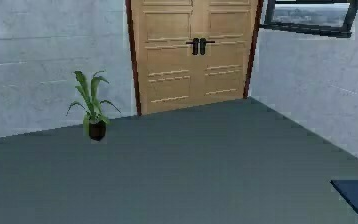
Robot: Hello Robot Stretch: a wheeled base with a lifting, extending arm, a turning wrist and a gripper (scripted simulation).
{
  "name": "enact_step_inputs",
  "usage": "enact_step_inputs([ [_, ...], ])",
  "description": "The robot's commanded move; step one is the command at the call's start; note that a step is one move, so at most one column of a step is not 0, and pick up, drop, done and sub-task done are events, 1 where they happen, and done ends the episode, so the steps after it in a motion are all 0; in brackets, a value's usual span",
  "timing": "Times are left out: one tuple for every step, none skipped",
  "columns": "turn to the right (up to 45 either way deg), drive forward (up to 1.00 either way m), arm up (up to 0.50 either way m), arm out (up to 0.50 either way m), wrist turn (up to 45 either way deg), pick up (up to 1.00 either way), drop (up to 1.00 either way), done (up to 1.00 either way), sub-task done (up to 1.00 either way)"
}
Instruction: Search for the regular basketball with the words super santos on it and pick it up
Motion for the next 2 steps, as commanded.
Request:
enact_step_inputs([
  [-42.0, 0.0, 0.0, 0.0, 0.0, 0.0, 0.0, 0.0, 0.0],
  [0.0, 0.0, 0.18, 0.0, 0.0, 0.0, 0.0, 0.0, 0.0],
])
